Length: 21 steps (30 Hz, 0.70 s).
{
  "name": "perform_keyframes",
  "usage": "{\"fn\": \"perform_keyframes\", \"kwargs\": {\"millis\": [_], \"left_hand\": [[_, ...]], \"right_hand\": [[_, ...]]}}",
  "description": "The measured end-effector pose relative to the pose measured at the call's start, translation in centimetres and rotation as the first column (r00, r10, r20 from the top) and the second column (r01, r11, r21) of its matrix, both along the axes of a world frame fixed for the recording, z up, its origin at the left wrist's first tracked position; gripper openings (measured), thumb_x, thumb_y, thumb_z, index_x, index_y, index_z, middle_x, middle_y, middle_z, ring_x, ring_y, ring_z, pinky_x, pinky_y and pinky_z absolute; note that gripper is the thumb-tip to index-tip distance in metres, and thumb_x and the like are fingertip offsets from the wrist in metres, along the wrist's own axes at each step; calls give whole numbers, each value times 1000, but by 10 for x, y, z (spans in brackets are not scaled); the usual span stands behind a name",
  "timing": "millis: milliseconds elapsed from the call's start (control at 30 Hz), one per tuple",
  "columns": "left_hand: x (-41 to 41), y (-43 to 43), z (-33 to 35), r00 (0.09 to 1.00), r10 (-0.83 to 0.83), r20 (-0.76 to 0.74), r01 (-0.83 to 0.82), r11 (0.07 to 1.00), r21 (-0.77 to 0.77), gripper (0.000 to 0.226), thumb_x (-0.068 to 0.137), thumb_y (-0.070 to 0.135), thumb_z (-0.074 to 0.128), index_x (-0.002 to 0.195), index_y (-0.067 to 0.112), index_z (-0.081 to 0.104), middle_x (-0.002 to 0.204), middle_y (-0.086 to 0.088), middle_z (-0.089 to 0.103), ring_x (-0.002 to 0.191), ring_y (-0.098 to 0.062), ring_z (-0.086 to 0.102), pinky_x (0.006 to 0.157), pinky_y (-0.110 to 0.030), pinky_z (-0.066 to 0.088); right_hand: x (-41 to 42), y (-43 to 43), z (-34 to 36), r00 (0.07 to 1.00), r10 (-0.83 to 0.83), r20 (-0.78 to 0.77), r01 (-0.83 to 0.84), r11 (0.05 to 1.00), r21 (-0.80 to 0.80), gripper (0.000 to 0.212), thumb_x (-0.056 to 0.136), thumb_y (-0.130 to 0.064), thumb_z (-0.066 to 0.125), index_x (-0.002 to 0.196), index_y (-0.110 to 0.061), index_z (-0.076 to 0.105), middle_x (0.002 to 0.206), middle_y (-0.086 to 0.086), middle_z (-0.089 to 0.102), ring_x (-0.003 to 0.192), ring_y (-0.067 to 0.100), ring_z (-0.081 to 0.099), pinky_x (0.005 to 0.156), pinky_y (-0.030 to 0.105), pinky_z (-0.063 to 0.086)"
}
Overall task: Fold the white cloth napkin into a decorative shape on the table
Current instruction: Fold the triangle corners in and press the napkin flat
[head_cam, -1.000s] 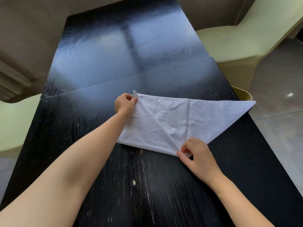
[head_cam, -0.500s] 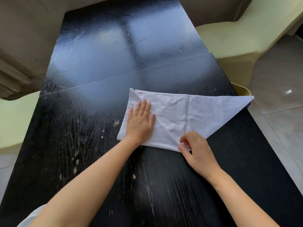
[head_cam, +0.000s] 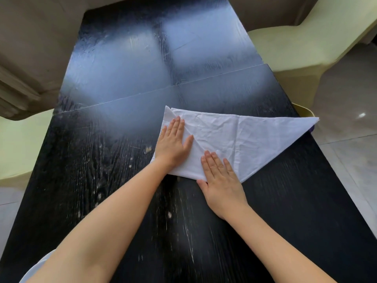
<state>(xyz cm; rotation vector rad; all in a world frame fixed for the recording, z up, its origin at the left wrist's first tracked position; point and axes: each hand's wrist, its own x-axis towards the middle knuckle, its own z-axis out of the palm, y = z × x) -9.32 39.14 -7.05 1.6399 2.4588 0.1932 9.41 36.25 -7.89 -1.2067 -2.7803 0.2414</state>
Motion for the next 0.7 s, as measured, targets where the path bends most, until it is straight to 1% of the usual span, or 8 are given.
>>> {"fn": "perform_keyframes", "kwargs": {"millis": [100,167,233,300,367,400,500,700], "left_hand": [[-19,15,5,999,38,2,-38,999,-37,64,97,47,25,149,17,5,159,3,0,146,-8,-3,119,-32,-4],[-22,21,5,1000,29,-7,-29,999,-44,65,96,49,24,150,18,4,159,4,-1,145,-7,-5,119,-33,-4],[-22,21,3,999,24,-25,-25,999,-40,66,96,50,23,150,18,4,159,5,-1,145,-7,-6,119,-36,-5],[-22,21,2,999,24,-49,-26,999,-44,66,95,51,22,150,19,4,159,6,-1,145,-6,-6,119,-40,-6],[-22,21,2,998,21,-57,-24,998,-57,67,95,52,21,150,19,2,159,6,-3,145,-6,-7,118,-41,-7],[-22,21,2,998,20,-63,-24,998,-60,67,95,52,21,150,19,1,159,5,-3,145,-7,-8,118,-41,-8],[-22,19,2,996,17,-86,-24,997,-72,67,95,53,19,150,18,0,159,4,-4,145,-7,-9,118,-41,-9],[-9,-15,1,993,82,-90,-88,994,-65,68,95,53,18,150,17,-1,159,3,-4,145,-9,-9,118,-40,-9]], "right_hand": [[7,-6,0,1000,2,-28,0,999,47,60,89,-40,28,135,-5,43,143,7,44,133,21,41,105,39,20],[11,-8,-1,995,0,-99,8,997,81,56,90,-36,29,134,-6,46,142,7,47,132,21,43,106,39,22],[14,-7,-1,985,27,-172,-4,991,133,49,90,-30,33,128,-7,54,135,9,54,126,21,50,110,38,30],[14,-2,-1,975,67,-211,-21,977,213,38,87,-25,52,118,-5,62,124,11,63,117,23,59,101,39,43],[12,2,-1,970,91,-223,-28,963,268,32,81,-20,66,108,-3,68,112,13,69,107,25,65,91,43,50],[12,3,-1,972,108,-209,-38,949,314,28,83,-19,61,104,-3,70,107,13,71,104,26,66,90,42,51],[14,6,0,974,168,-151,-95,911,401,34,86,-17,44,97,-3,72,99,13,74,97,26,69,93,45,49],[38,-2,3,927,258,-272,-150,920,362,26,85,-18,53,94,-5,73,100,11,74,99,25,69,90,40,51]]}}
